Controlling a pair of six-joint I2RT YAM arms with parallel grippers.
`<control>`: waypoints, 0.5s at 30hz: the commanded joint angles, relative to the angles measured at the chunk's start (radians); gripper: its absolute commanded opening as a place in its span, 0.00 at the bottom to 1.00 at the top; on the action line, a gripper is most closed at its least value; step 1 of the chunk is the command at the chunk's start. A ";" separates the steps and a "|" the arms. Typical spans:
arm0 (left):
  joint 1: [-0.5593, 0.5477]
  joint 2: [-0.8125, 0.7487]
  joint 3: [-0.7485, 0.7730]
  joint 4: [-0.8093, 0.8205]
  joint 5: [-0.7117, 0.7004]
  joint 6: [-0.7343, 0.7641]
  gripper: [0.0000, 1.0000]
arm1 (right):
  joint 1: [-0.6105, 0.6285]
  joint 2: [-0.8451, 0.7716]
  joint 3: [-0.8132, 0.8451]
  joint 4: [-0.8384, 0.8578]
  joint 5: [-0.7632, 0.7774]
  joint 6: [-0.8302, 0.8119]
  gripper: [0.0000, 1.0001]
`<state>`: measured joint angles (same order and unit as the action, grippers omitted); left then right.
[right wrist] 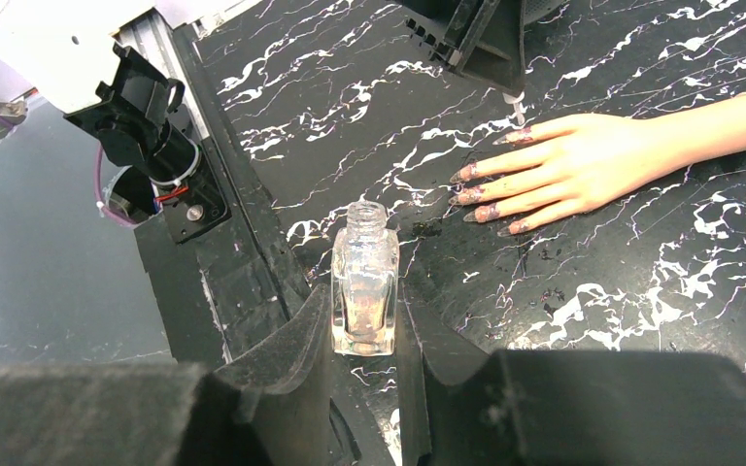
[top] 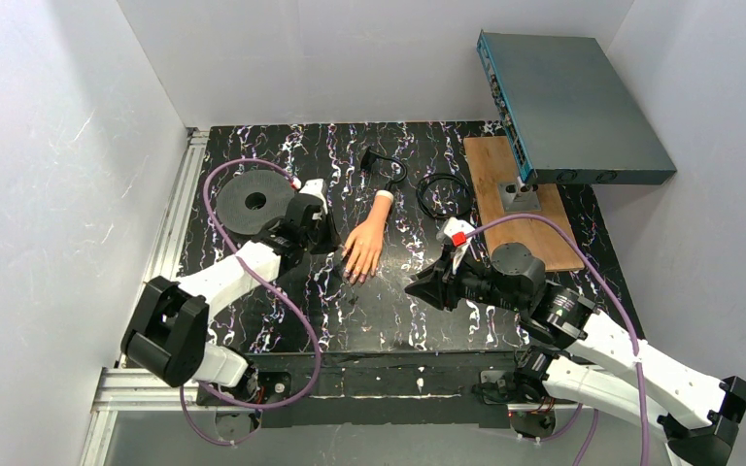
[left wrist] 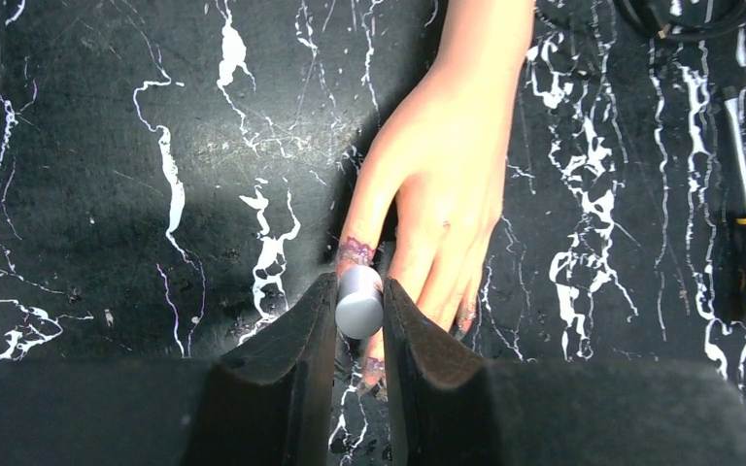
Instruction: Paint the nails
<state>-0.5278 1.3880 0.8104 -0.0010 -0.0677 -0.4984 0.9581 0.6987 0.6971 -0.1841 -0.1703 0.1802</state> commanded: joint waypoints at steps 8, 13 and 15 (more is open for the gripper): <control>-0.006 0.053 0.010 0.027 -0.019 0.013 0.00 | 0.005 -0.022 0.021 0.032 0.008 -0.002 0.01; -0.006 0.043 -0.008 0.025 -0.011 0.014 0.00 | 0.004 -0.019 0.023 0.035 0.003 -0.003 0.01; -0.006 0.034 -0.017 0.025 -0.009 0.014 0.00 | 0.005 -0.019 0.022 0.036 0.001 -0.003 0.01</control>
<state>-0.5278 1.4506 0.8112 0.0212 -0.0692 -0.4942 0.9581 0.6945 0.6971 -0.1841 -0.1699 0.1802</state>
